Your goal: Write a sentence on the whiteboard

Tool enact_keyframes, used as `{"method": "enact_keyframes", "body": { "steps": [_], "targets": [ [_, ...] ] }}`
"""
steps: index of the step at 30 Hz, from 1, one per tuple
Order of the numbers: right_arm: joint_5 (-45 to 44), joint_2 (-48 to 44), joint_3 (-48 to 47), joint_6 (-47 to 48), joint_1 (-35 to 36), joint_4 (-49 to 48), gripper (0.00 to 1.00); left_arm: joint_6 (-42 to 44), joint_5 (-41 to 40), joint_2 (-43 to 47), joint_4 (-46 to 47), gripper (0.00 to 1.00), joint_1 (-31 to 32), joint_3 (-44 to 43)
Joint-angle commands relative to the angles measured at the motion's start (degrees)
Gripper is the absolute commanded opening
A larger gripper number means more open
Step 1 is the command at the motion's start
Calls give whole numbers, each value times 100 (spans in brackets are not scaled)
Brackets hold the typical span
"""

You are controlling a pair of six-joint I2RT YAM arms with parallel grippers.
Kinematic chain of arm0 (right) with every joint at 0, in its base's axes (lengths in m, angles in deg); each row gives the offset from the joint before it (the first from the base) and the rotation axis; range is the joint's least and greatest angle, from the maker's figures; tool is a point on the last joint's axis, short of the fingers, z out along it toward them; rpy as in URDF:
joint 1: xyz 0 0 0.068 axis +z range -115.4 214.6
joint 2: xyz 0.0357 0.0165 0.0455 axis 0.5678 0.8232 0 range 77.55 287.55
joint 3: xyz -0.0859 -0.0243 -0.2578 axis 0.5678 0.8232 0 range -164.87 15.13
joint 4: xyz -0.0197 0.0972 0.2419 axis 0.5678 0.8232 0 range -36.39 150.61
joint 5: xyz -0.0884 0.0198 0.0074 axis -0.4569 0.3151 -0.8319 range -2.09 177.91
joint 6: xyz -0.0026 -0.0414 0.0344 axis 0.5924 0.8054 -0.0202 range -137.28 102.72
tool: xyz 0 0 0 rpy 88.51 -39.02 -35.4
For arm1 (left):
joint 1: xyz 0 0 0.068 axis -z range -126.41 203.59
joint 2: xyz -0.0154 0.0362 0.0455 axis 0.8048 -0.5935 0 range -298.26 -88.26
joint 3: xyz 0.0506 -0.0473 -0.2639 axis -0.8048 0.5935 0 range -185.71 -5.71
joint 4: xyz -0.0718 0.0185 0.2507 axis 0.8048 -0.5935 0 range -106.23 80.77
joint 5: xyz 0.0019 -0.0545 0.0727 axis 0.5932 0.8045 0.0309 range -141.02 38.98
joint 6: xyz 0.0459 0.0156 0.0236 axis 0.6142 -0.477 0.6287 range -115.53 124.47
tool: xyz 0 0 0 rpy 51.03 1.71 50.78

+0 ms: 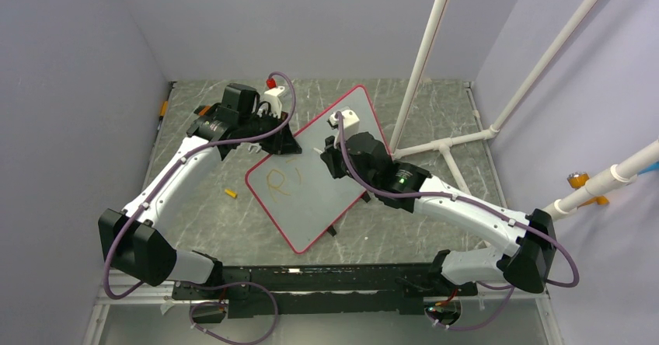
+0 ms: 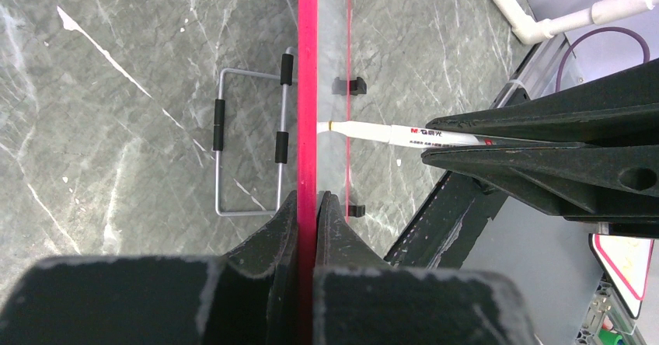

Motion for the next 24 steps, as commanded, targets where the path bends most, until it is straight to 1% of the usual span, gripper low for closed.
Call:
{"method": "enact_keyframes", "body": {
  "steps": [1,13,24],
  "targets": [
    [316,114,-71,-41,-35,-410,0,716,-862,-11,411,0,40,-97],
    [891,80,45,21,-35,-497,0,720,-862,-27,406,0,40,-91],
    [1091,-1,267,-4,-27,-382,0,723,-879,-33,412,0,40,-81]
  ]
}}
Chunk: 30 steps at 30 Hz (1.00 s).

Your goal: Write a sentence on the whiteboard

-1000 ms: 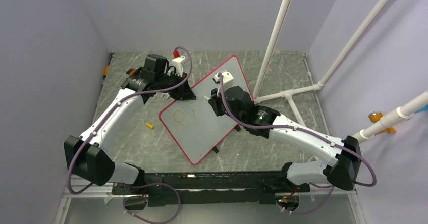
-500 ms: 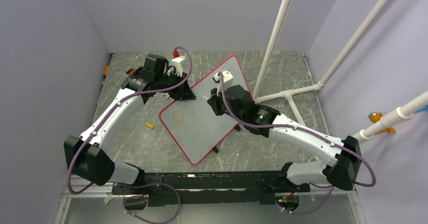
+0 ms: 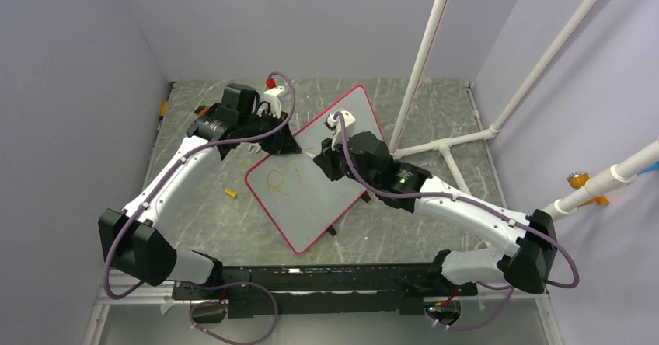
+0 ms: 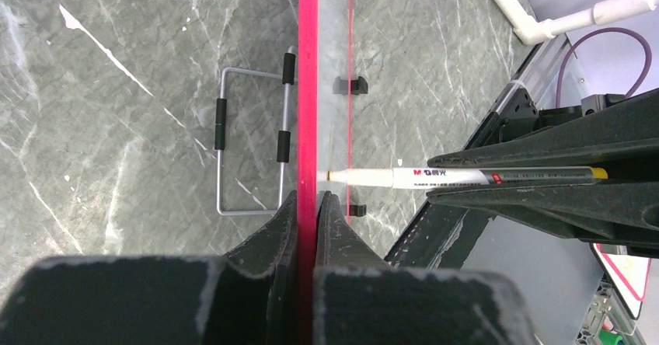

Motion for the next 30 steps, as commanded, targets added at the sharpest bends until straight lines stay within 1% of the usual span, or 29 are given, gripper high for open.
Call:
{"method": "enact_keyframes", "body": {
  "steps": [1,8,16,19,30],
  "targets": [
    [274,2,241,-22,11,-118,0,706,-875,-22,430,0,55,-83],
    [295,-89,408,-45,6,-3,0,701,-876,-34,430,0,55,-78],
    [-513,-32,356,-218,11,322,0,708,-881,-30,428,0,64,-74],
    [-684,-2,321,-262,2,434,0,709,-892,-34,424,0,72,-75],
    [-700,-4,317,-318,6,602,0,725,-963,8,416,0,98,-77]
  ]
}}
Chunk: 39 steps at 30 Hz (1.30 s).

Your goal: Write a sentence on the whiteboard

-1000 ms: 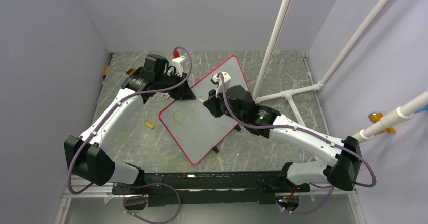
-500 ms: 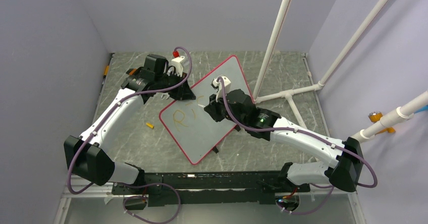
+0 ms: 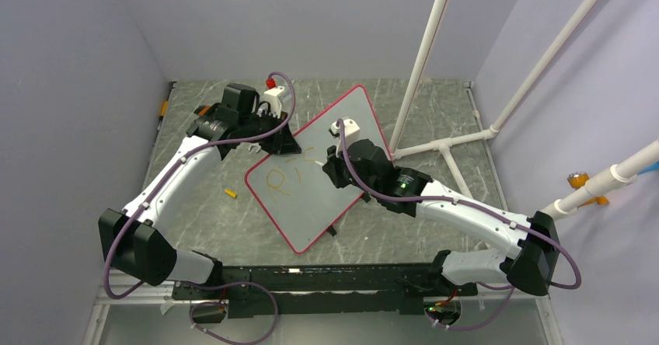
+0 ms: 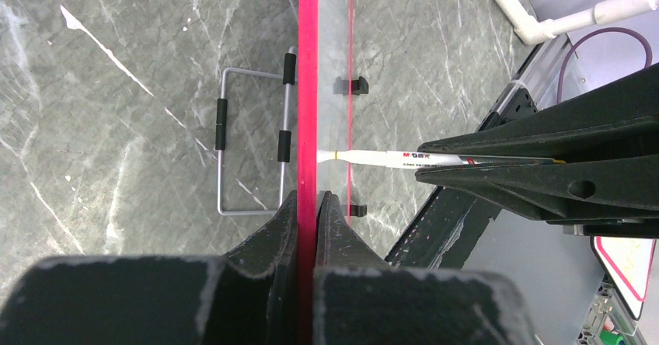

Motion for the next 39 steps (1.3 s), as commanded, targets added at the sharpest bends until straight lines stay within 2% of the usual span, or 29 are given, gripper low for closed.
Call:
{"method": "enact_keyframes", "body": {
  "steps": [1,24,39],
  "targets": [
    [-175,137,29,-57,-44,183,0,716,-954,27,425,0,99,-64],
    [581,1,195,-139,-29,188,0,697,-972,34,431,0,109,-59],
    [1156,41,-207,6,18,-185,0,704,-974,45,429,0,116,-63]
  ]
}}
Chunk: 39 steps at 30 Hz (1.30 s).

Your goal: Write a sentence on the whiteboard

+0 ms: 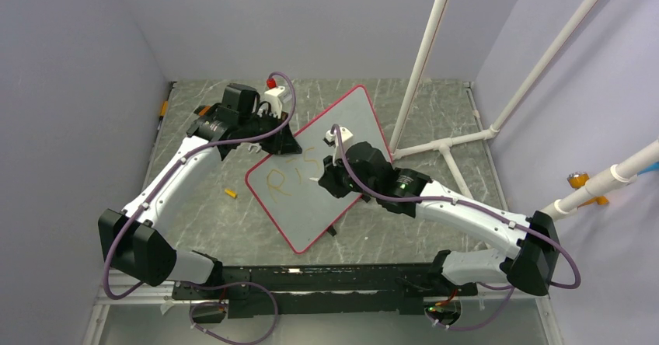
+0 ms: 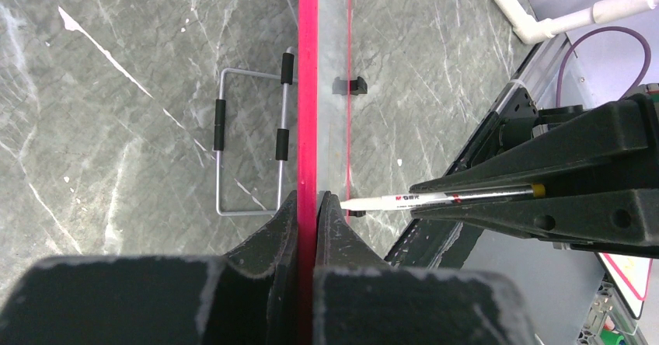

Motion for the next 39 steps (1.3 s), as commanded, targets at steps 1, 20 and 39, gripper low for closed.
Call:
{"method": "enact_keyframes", "body": {
  "steps": [1,20,39],
  "targets": [
    [230,13,-329,95,21,-611,0,711,-970,39,424,0,95,-63],
    [-1023,-881,39,94,-129,-1206,0,727,-1004,91,417,0,95,-57],
    [-784,-555,227,-89,-476,-815,0,721,-970,72,419,0,95,-68]
  ]
}}
